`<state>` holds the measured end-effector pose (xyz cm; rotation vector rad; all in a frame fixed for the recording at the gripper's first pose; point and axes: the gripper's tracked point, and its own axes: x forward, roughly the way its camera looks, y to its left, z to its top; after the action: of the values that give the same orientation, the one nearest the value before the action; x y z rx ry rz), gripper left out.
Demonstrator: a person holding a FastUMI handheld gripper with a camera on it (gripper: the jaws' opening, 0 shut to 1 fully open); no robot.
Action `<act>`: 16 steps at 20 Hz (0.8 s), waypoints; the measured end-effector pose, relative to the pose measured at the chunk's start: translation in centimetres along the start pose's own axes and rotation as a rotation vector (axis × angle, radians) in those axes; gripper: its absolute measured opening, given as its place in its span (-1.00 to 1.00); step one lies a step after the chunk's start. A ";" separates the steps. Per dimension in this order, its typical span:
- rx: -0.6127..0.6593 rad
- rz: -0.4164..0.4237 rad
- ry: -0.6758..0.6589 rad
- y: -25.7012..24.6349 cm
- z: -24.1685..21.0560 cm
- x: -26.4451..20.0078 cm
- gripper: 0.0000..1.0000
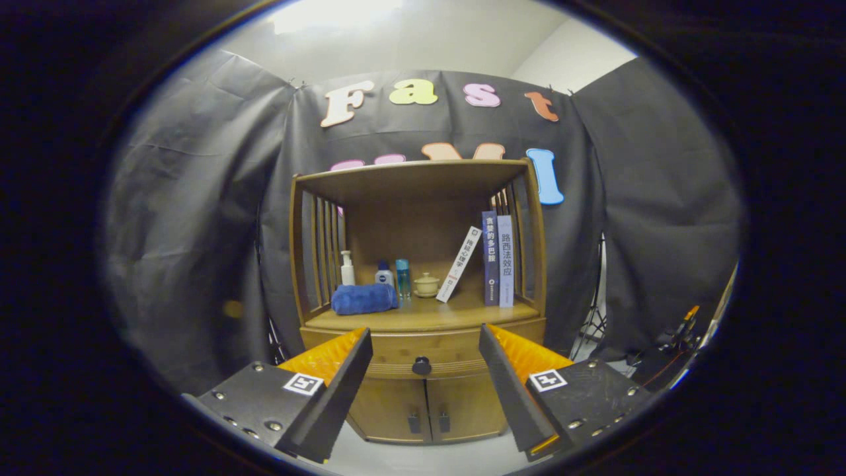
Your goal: Pull open the drawer, take out the items inside it, and place them on the countertop above the cabinet.
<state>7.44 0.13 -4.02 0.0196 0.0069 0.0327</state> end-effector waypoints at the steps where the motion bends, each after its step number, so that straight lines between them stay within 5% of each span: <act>1: 0.007 -0.001 -0.005 0.1 -0.2 0.9 0.95; 7: -0.085 -0.026 -0.051 0.1 -4.1 8.5 0.95; 13: -0.101 0.013 0.083 1.1 -14.1 15.5 0.95; 16: -0.054 0.009 0.172 0.9 -18.1 18.0 0.80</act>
<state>25.29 1.97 -22.19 -0.0369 0.1778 0.0435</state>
